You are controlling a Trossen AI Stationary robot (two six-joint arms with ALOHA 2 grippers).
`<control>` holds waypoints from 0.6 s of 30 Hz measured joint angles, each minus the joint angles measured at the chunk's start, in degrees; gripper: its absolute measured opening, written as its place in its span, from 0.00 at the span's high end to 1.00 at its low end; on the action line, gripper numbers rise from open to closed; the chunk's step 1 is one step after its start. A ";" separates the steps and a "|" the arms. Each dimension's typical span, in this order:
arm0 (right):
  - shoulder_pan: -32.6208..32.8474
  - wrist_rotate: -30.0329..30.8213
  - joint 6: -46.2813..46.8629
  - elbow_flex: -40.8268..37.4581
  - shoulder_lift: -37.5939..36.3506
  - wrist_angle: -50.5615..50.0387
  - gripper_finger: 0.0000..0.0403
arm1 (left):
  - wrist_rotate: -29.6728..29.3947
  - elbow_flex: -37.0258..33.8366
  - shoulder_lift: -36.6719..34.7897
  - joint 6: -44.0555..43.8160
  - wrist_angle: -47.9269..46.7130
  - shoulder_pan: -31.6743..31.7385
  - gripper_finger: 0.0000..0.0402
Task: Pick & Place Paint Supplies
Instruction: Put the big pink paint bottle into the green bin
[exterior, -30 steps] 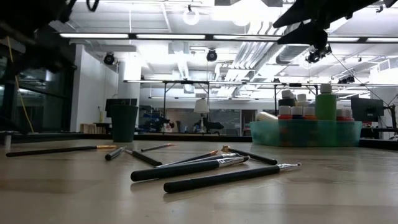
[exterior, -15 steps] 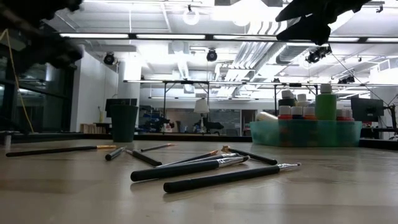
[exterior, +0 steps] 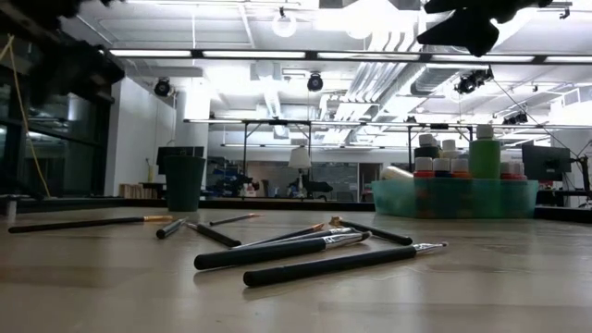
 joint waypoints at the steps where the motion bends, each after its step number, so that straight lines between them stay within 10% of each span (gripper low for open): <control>1: 0.08 -0.02 -0.58 0.00 0.00 -0.02 0.29 | 0.01 -0.01 0.02 0.48 -0.22 -1.00 0.29; 18: -0.01 -1.54 -4.15 0.00 0.00 -0.08 0.29 | -3.21 -11.20 5.38 -5.20 18.44 -9.98 0.29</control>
